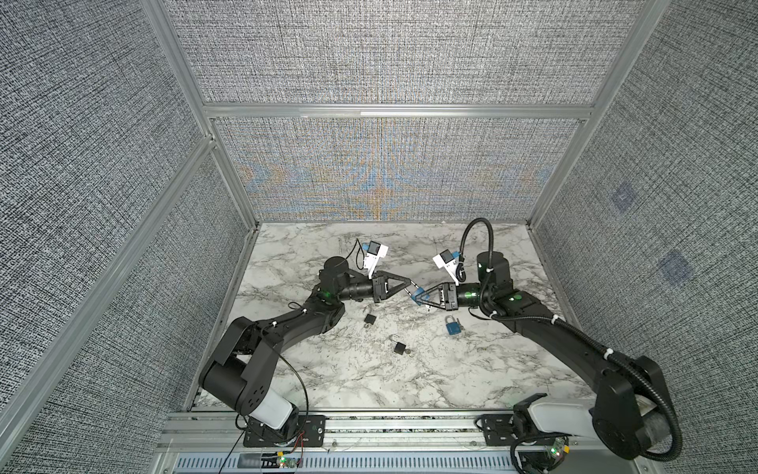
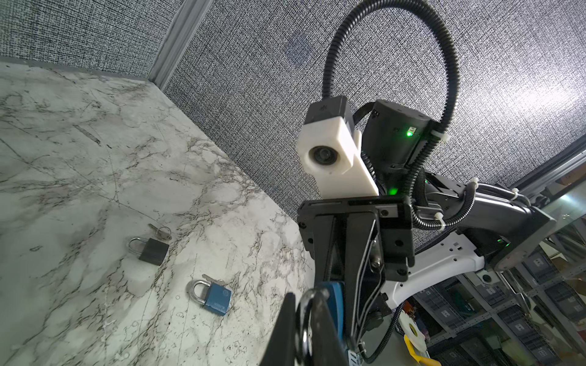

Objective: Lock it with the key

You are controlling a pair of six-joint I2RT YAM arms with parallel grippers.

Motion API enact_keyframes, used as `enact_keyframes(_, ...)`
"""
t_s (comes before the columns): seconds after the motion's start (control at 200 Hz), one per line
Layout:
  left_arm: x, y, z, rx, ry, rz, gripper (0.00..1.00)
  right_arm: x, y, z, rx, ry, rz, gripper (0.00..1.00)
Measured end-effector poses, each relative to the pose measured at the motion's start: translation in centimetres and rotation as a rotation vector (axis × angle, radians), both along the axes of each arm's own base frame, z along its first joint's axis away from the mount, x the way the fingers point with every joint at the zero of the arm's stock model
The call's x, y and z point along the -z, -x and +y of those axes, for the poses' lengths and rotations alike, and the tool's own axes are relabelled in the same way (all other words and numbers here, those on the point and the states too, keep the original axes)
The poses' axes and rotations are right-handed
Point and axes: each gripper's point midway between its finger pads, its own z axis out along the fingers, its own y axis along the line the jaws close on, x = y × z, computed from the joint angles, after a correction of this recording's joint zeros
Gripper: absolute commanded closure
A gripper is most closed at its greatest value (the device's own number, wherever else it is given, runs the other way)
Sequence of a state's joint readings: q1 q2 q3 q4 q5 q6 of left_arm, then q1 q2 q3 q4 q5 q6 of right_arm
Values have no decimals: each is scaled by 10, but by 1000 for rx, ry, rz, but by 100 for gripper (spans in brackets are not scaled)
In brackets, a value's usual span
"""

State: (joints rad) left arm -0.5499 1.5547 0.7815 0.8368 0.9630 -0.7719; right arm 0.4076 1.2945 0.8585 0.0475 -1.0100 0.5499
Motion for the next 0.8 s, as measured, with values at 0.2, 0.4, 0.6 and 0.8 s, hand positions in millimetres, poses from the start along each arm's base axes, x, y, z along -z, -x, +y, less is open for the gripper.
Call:
enact_keyframes(0.2,1,1,0,-8,9,2,100,0,0,0,0,-1,5,100)
enact_keyframes(0.4,2,1,0,-14,11,3,100,0,1,0,2,-5,26,100)
enact_keyframes(0.6,0,2,-1,-11,16,-6,100,-3,0,2,-6,-18,27,100)
enact_keyframes(0.8,-1,2,-1,-11,19,-10,100,-3,0,2,-6,-20,22,100)
